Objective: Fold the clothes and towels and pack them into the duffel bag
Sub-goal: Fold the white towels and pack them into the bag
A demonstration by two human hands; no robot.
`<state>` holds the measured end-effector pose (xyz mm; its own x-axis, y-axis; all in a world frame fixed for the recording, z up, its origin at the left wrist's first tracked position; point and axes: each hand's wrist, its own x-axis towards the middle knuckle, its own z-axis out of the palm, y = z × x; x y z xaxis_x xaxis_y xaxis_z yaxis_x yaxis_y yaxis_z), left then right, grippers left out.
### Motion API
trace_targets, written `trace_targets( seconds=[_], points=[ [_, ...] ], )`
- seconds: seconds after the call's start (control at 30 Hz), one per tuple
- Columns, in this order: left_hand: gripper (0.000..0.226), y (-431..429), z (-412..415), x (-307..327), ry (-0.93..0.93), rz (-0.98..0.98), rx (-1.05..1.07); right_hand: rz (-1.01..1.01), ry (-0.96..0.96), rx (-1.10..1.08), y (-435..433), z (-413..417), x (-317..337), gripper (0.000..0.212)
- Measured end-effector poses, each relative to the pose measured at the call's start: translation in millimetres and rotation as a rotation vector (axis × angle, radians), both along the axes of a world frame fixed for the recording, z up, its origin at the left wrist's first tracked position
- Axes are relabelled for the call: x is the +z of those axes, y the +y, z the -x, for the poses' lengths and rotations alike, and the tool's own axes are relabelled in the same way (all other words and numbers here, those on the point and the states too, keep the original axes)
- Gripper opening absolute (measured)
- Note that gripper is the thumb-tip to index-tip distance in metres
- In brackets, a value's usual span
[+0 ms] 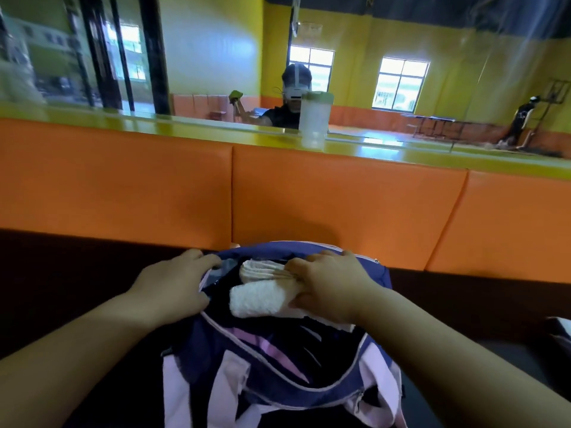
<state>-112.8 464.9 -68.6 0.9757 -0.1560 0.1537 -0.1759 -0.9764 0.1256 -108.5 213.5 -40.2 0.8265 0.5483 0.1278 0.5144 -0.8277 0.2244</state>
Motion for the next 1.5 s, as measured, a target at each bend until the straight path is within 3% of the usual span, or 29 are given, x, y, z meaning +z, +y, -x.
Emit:
trace_targets(
  seconds=[0.23, 0.37, 0.5, 0.67, 0.8, 0.87, 1.0, 1.13, 1.33, 1.5],
  points=[
    [0.057, 1, -4, 16, -0.021, 0.034, -0.06, 0.047, -0.045, 0.094, 42, -15, -20, 0.048],
    [0.051, 1, -4, 18, -0.043, 0.032, -0.083, -0.014, -0.165, 0.214, 43, -14, -39, 0.053],
    [0.054, 1, -4, 15, -0.059, 0.068, -0.118, -0.079, -0.253, 0.354, 26, -13, -48, 0.031],
    [0.057, -1, -3, 11, -0.079, 0.085, -0.136, -0.05, -0.224, 0.382, 24, -18, -60, 0.038],
    [0.058, 0, -1, 9, -0.084, 0.117, -0.137, -0.1, -0.369, 0.369, 34, -19, -62, 0.019],
    [0.057, 1, -1, 9, -0.087, 0.123, -0.141, -0.076, -0.291, 0.317, 37, -19, -65, 0.011],
    [0.057, 2, 1, 7, -0.1, 0.146, -0.156, 0.044, 0.117, 0.243, 39, -19, -69, 0.041],
    [0.059, -1, 1, 7, -0.116, 0.157, -0.18, 0.102, 0.355, 0.194, 50, -23, -71, 0.049],
    [0.067, -6, -6, -2, -0.081, 0.133, -0.19, 0.162, 0.391, 0.198, 71, -37, -85, 0.049],
    [0.055, -12, -3, 0, -0.067, 0.287, -0.171, 0.093, 0.373, 0.156, 66, -37, -89, 0.048]
  ],
)
